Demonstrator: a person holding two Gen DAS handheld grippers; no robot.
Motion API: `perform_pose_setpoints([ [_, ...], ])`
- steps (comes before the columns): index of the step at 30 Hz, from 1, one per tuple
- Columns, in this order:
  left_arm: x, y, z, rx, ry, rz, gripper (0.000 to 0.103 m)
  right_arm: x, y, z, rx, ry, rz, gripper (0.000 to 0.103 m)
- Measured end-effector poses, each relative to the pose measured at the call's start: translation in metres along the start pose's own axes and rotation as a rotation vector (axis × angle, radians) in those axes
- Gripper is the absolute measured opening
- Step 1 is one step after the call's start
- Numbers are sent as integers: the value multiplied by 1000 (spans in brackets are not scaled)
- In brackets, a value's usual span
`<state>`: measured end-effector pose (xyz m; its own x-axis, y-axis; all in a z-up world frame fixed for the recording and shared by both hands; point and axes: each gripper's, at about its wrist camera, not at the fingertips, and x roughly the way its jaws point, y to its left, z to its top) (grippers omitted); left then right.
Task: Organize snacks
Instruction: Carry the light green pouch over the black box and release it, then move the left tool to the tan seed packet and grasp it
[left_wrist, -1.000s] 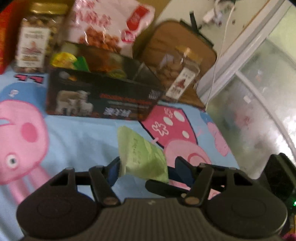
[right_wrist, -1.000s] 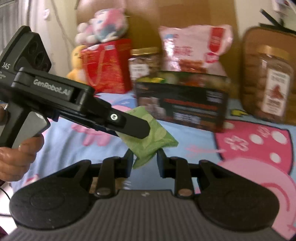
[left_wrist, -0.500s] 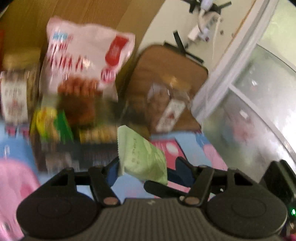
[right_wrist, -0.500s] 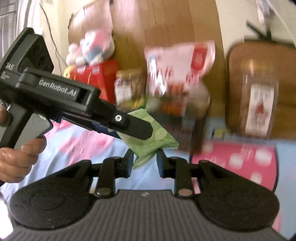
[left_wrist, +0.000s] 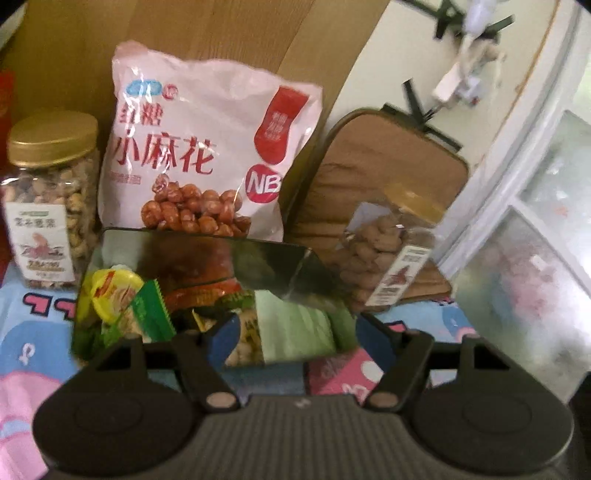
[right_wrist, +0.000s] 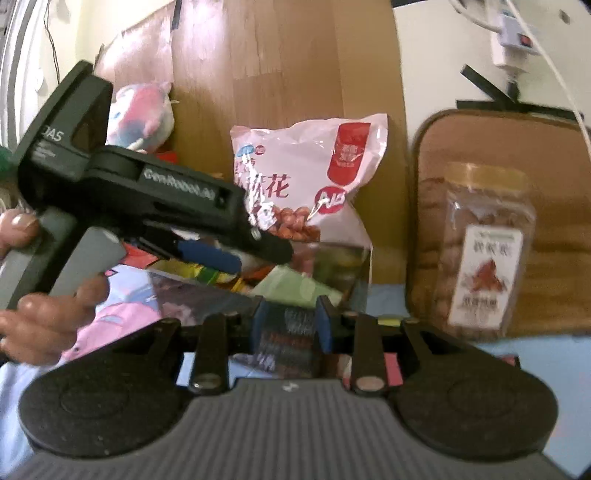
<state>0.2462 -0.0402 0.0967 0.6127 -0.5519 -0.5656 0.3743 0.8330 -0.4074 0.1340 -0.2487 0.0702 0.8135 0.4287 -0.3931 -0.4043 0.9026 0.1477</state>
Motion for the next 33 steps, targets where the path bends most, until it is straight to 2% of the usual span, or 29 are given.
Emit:
perform_pose_setpoints([
  [3,-33,-2,-17,4,-16,-26,71,-18,-4,-17,98,68,105,34],
  [5,-52,-2,-35,16,1,-23,73,-30,-1,-32,163,114,189,34],
  [8,-62,6,-70,28,91,-24,73,-45,8,-60,257,221,326,37],
  [10,-64,12,-94,39,159,-8,73,-54,15,-75,301,273,369,37],
  [13,-73,23,-121,17,206,15,73,-68,26,-90,336,321,350,37],
  [16,-90,36,-134,-31,187,-27,73,-80,27,-100,406,343,342,37],
  [18,-95,43,-135,-42,170,-4,73,-85,26,-105,457,344,344,37],
  [21,-90,51,-137,-73,170,-1,77,-78,18,-104,557,360,346,37],
  [26,-89,42,-145,-40,168,8,79,-53,19,-102,685,377,372,36],
  [33,-99,50,-154,-114,150,-26,79,-19,31,-88,657,331,368,35],
])
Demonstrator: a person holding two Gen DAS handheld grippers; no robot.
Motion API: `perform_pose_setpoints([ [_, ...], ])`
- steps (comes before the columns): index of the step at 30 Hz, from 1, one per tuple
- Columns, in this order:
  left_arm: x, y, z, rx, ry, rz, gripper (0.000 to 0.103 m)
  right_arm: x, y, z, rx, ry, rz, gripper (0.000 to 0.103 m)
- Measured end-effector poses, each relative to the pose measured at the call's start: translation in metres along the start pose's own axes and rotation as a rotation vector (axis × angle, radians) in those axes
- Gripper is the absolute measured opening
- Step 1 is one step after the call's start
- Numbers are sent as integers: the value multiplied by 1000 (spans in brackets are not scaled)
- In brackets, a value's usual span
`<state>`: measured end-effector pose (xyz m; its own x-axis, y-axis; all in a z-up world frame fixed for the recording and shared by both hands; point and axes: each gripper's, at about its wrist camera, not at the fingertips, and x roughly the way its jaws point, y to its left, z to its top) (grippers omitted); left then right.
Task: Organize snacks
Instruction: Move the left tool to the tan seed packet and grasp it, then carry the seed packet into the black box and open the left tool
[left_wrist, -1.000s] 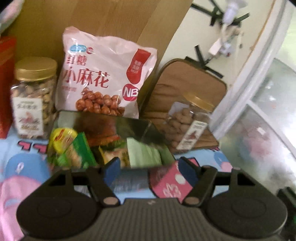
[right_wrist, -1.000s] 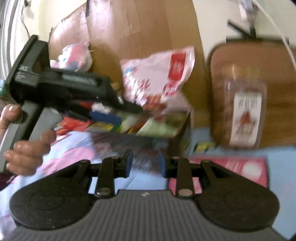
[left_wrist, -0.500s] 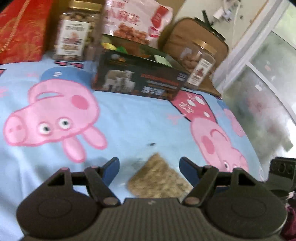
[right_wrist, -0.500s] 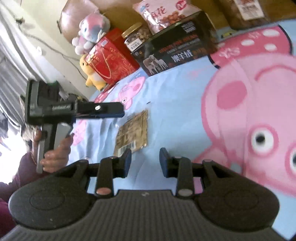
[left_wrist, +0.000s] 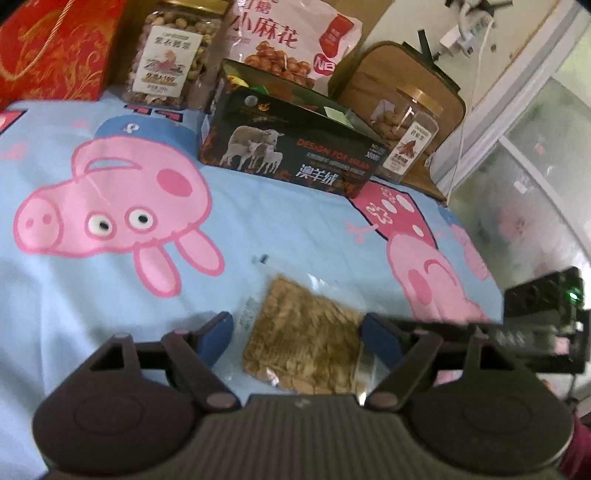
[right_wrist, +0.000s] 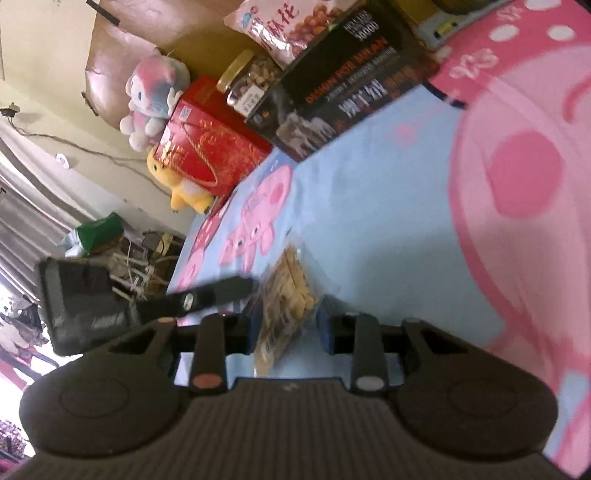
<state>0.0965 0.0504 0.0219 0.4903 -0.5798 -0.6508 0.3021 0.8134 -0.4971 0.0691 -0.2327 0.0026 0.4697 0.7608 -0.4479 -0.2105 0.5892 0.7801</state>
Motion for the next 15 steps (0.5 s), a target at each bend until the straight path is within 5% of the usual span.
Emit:
perform_pose_setpoints([
  [11,-8,15,-10,-117,-47,-87,79,-4,3,-11,-85,5,16,35],
  [15,-11,26,-4,-165,-31,-138,81,-1,-1,-9,-67,33,58,15],
])
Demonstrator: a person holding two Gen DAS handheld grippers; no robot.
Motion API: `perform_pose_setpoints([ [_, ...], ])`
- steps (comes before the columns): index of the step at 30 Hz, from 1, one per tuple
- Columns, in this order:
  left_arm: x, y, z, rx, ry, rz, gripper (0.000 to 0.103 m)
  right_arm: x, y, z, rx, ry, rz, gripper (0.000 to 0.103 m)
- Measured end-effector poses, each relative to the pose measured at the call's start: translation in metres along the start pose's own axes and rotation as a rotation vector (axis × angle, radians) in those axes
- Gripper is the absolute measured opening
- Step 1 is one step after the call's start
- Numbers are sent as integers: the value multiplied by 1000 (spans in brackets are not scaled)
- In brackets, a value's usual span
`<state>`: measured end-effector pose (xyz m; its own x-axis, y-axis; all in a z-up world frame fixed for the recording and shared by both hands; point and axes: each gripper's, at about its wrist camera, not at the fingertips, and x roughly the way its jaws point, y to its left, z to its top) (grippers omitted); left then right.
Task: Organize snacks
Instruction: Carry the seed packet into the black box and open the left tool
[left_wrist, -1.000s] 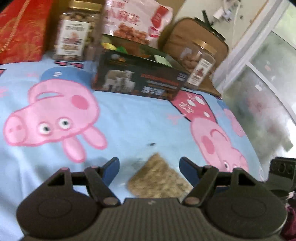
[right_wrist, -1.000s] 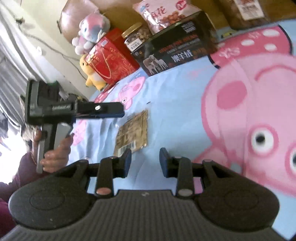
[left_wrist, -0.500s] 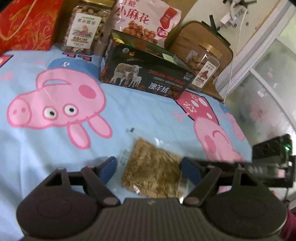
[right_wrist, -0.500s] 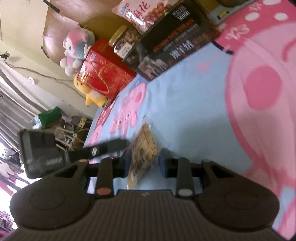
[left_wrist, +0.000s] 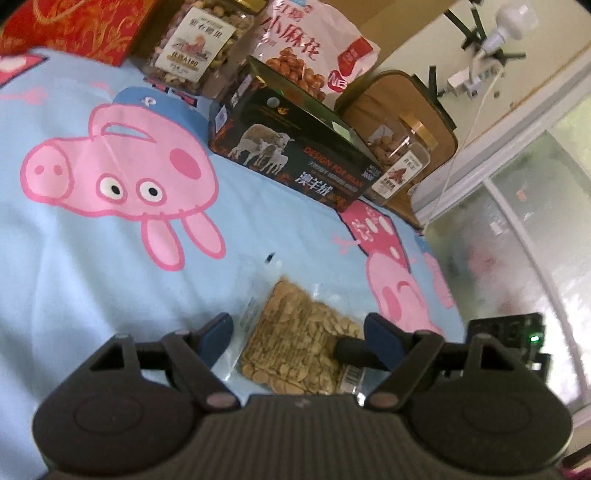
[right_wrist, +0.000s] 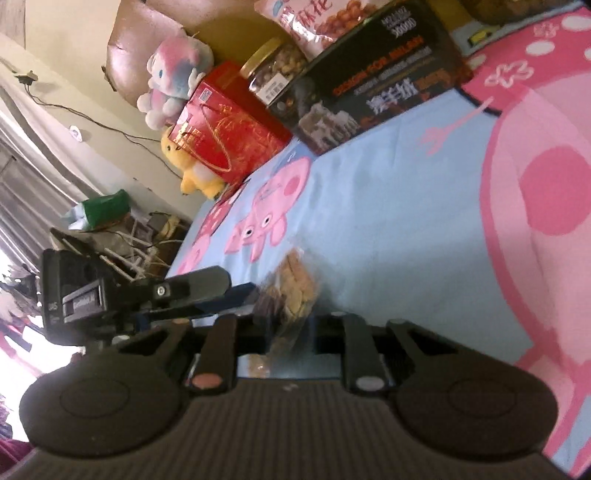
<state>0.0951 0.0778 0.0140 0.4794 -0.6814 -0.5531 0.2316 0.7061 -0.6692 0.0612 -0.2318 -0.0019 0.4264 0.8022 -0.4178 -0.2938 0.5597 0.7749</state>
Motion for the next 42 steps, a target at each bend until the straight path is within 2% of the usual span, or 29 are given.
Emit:
perform_pose_setpoints([
  [4,-8,10,6,-63,-19,-69,83,-9,-12,12,89,-34,105,11],
  [9,-5,-1,12,-41,-26,-130,83,-19,-31,26,228,-59,246,11],
  [12,4,-11,19,-20,-15,-160,66,-19,-37,36,267,-65,288,11],
  [14,11,-22,29,18,-20,-143,52,-20,-37,47,272,-75,298,11],
  [16,17,-31,44,46,-23,-135,50,-22,-35,64,264,-90,307,11],
  [19,26,-44,75,78,-45,-109,50,-22,-25,100,203,-119,281,11],
  [23,39,-54,125,121,-105,-44,50,-5,-9,158,110,-135,202,11],
  [26,55,-51,154,124,-134,19,52,18,-4,201,58,-125,140,11],
  [30,79,-43,174,113,-131,125,57,53,-9,235,3,-75,24,15],
  [32,88,-40,176,109,-126,173,64,69,-15,243,-31,-57,-55,20],
  [34,91,-40,176,119,-140,193,66,81,-20,248,-74,-40,-140,21],
  [37,90,-45,174,135,-154,218,70,86,-12,250,-174,-69,-248,31],
  [39,87,-50,173,162,-169,235,70,81,-4,245,-233,-111,-281,36],
  [42,78,-58,170,181,-191,245,70,70,5,235,-288,-162,-296,37],
])
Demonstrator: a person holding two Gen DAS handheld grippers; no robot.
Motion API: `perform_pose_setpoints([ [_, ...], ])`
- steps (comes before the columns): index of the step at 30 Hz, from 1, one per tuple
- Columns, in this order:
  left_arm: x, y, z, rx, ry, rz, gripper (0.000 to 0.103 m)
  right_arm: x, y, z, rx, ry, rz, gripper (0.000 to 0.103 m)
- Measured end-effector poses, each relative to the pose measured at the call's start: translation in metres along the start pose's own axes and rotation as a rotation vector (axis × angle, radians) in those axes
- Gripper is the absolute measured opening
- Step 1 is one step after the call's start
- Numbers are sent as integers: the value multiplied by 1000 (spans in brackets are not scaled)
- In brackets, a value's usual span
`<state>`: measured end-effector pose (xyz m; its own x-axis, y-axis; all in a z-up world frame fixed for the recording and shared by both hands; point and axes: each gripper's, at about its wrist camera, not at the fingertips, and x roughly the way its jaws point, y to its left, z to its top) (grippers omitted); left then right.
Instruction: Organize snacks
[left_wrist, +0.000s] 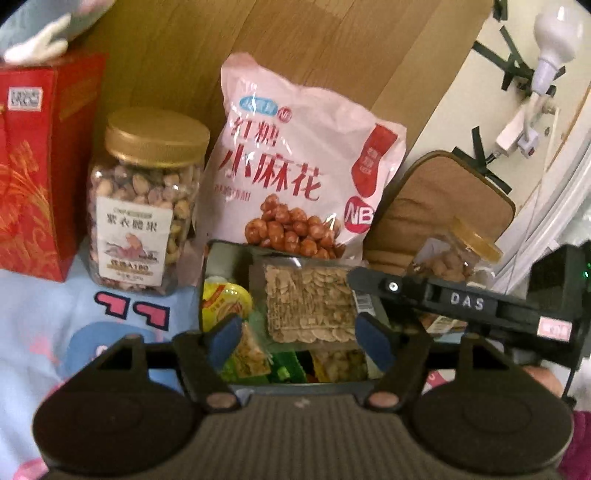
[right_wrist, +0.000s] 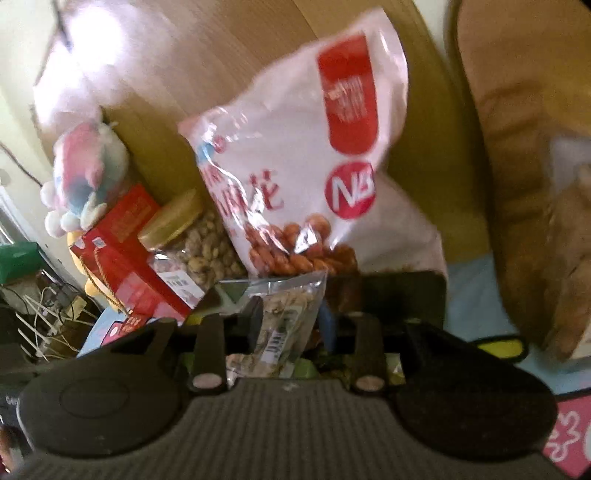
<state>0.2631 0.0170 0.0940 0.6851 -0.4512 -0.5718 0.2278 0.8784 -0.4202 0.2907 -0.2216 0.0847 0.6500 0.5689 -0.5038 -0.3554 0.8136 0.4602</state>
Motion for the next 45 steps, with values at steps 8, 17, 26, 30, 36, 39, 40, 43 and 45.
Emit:
perform_pose_setpoints([
  [8,-34,-30,-12,79,-28,46,70,-27,5,-5,1,-83,-81,37],
  [17,-69,-60,-55,159,-39,167,70,-81,23,-51,41,-163,-78,37],
  [26,-95,-68,-103,174,-61,278,83,-140,59,-124,-18,-296,-162,41],
  [30,-108,-69,-124,173,-90,324,93,-154,80,-152,-75,-325,-208,45],
  [36,-122,-66,-148,169,-86,355,95,-167,100,-181,-78,-324,-198,53],
  [39,-130,-67,-159,174,-91,377,98,-173,109,-192,-83,-332,-188,62],
  [40,-132,-67,-163,176,-92,381,99,-175,111,-194,-78,-334,-183,62],
  [43,-139,-67,-173,174,-99,400,101,-179,116,-200,-54,-338,-179,67],
  [45,-141,-67,-178,172,-98,411,103,-183,119,-204,-42,-347,-187,79],
])
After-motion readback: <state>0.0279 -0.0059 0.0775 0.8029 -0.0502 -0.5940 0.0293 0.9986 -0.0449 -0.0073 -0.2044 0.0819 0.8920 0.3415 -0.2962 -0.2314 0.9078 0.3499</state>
